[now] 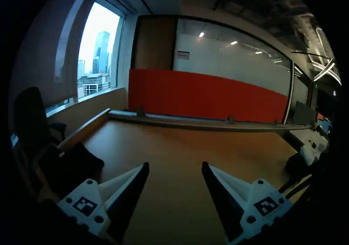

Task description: Fold towel

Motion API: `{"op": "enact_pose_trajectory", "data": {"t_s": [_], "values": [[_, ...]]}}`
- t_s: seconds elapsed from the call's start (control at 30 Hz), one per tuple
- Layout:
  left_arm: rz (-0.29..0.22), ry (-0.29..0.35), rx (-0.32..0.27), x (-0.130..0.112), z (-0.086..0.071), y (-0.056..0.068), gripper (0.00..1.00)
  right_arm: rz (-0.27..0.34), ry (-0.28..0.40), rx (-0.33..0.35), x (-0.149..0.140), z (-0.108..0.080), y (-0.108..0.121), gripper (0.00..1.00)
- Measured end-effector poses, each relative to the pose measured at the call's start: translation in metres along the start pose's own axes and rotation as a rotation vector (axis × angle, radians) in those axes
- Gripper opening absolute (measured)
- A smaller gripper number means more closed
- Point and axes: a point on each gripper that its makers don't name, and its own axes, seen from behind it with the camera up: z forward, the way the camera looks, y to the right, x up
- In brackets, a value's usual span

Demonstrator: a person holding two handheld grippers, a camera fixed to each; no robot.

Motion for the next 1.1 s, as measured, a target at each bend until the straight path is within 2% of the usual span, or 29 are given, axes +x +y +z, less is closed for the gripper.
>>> {"op": "enact_pose_trajectory", "data": {"t_s": [0.3,0.6,0.9,1.1], "values": [[0.021,0.105,-0.004,0.047,0.009,-0.002,0.89,0.022,0.029,0.058,0.022,-0.001,-0.04,0.92],[0.068,0.174,0.009,0.084,0.01,-0.012,0.89,0.025,0.044,0.115,0.035,-0.001,-0.083,0.92],[0.096,0.222,0.033,0.108,0.008,-0.024,0.89,0.045,0.071,0.144,0.054,-0.001,-0.11,0.92],[0.112,0.231,0.042,0.11,0.009,-0.03,0.89,0.049,0.072,0.153,0.056,0.0,-0.12,0.92]]}}
